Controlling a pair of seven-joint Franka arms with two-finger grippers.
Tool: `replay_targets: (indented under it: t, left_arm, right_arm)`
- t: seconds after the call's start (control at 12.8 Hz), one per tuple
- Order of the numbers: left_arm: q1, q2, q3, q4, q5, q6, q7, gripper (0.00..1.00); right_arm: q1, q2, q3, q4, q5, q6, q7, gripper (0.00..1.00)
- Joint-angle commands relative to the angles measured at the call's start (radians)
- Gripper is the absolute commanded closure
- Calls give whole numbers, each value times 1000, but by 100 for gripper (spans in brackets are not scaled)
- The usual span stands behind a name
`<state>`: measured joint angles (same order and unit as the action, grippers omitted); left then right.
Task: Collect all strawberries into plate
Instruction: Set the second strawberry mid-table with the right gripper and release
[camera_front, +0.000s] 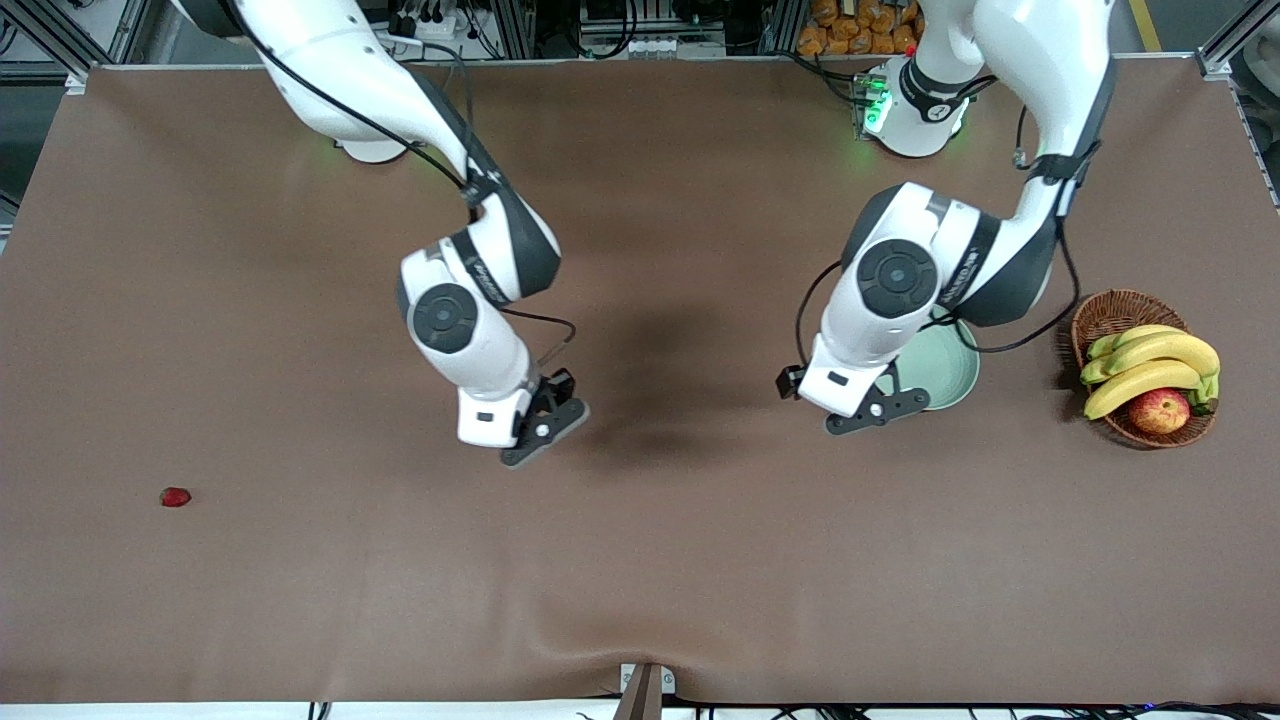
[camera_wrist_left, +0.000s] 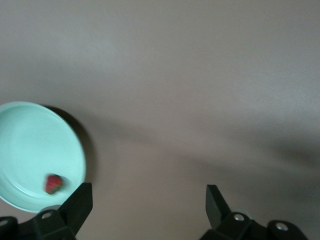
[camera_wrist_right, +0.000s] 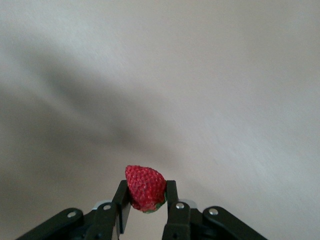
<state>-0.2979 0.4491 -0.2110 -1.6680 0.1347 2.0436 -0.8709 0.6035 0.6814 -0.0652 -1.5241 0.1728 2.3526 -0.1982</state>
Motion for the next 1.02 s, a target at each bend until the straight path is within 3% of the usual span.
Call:
replay_targets:
  t: [0.0,0.23,0.31,0.39,0.47,0.78,0.94]
  left_arm:
    - [-44,75,-1,65,-27,19,-92,0]
    - [-47,102,-1,64,-23,84,-186,0]
    - [-47,103,-1,65,-18,86,-213,0]
    - [-47,102,1,64,-18,87,-232,0]
    - [-47,103,1,62,-20,87,-250,0]
    - [-49,115,-1,63,-18,101,-332,0]
    - [-62,138,-1,65,-30,140,-385,0]
  right_arm:
    - [57,98,-12,61,30,110,11,92]
    - [96,150,-8,61,48,194,14,88]
    - [102,156,-8,61,48,197,14,68]
    - [102,159,-8,61,48,197,13,6]
    - [96,156,-8,61,51,197,11,0]
    - [73,104,-12,50,50,175,10,0]
    - [23,51,-16,45,48,76,10,0]
